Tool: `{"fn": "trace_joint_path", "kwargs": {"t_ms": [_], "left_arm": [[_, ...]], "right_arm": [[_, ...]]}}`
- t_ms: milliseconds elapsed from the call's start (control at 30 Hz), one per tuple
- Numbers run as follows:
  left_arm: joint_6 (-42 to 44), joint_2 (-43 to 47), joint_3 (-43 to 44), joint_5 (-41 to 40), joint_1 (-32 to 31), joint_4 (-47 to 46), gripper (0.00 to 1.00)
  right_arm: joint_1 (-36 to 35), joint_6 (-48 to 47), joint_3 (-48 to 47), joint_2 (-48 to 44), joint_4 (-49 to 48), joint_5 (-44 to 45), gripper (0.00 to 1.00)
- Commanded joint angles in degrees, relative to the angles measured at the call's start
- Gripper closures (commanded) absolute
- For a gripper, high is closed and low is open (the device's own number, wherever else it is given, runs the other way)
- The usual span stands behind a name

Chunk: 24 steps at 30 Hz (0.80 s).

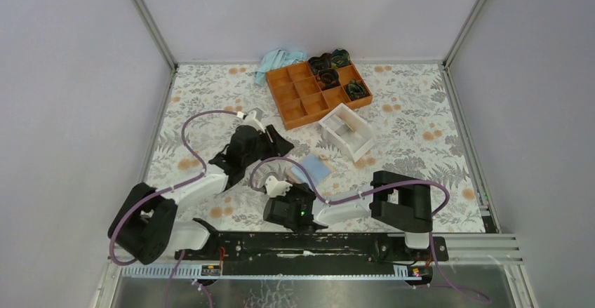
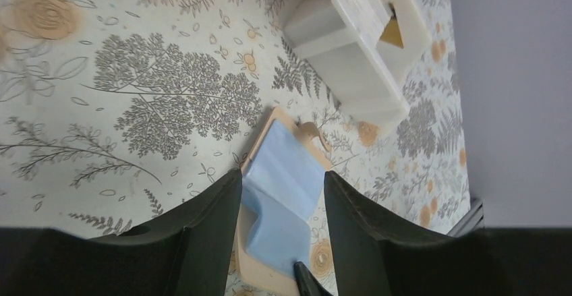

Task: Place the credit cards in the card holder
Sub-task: Open the card holder at the center of the board.

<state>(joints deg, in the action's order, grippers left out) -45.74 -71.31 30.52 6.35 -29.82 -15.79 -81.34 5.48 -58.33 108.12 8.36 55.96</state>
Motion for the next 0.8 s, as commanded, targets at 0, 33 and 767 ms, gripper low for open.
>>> {"fn": "trace_joint_path", "kwargs": {"t_ms": [0, 33, 767], "left_arm": [[3.48, -6.02, 2.90, 8.32, 0.38, -4.23, 0.45], [3.96, -7.20, 3.36, 8.91, 0.31, -4.06, 0.45], [2.74, -19.50, 7.33, 14.62, -0.88, -9.26, 0.45]], "right_arm": [[-0.48, -0.47, -2.47, 0.64, 0.08, 1.48, 0.98], [-0.49, -0.55, -2.47, 0.71, 0.03, 1.38, 0.98], [-1.10, -2.89, -3.97, 2.66, -2.17, -1.19, 0.93]]}}
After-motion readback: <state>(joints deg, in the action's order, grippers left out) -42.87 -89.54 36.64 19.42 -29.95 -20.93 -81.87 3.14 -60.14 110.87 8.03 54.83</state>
